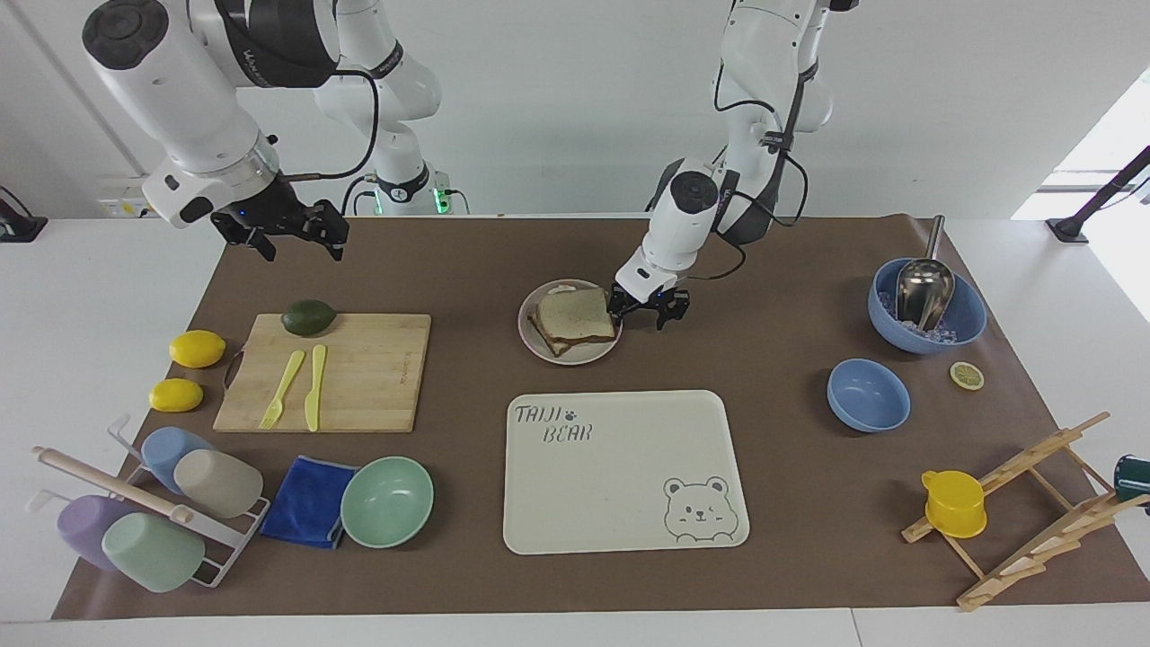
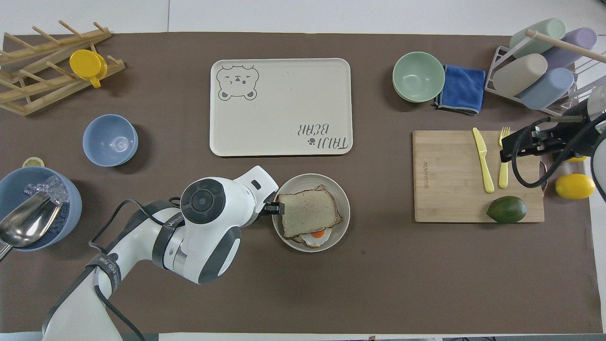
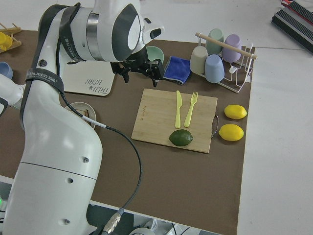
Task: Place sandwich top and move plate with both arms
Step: 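Grasp the rim of the white plate with the left gripper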
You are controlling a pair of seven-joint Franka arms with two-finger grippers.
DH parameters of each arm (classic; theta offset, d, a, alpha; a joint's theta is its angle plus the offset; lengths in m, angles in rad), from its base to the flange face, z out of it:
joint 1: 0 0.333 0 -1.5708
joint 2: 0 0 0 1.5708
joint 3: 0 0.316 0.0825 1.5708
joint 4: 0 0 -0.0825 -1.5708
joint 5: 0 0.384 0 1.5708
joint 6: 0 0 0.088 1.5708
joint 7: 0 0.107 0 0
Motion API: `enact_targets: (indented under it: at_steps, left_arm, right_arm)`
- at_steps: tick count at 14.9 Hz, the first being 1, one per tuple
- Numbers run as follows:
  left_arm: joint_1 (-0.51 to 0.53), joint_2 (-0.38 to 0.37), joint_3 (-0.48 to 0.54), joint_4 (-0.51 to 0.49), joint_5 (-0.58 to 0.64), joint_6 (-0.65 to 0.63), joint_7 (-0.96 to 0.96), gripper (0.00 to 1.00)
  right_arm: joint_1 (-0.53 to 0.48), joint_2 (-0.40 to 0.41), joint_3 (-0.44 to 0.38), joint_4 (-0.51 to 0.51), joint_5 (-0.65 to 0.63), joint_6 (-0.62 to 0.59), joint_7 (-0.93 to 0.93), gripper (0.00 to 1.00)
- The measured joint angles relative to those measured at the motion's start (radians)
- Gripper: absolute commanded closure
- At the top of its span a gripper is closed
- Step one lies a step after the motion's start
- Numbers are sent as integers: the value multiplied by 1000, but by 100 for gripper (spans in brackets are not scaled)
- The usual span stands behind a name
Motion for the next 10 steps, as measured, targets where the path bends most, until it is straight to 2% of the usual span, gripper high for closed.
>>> enact_targets:
  at_steps: [4, 5, 10]
  left_arm:
    - [-19, 0, 0, 0, -16, 3, 0, 35]
    - [-24, 0, 0, 0, -19, 4, 0, 42]
    - [-34, 0, 0, 0, -27, 14, 0, 64]
  right_arm:
    - [0, 0, 0, 0, -2, 0, 0, 0]
    - [0, 0, 0, 0, -2, 0, 0, 0]
    - [-2, 0, -1, 0, -3, 0, 0, 0]
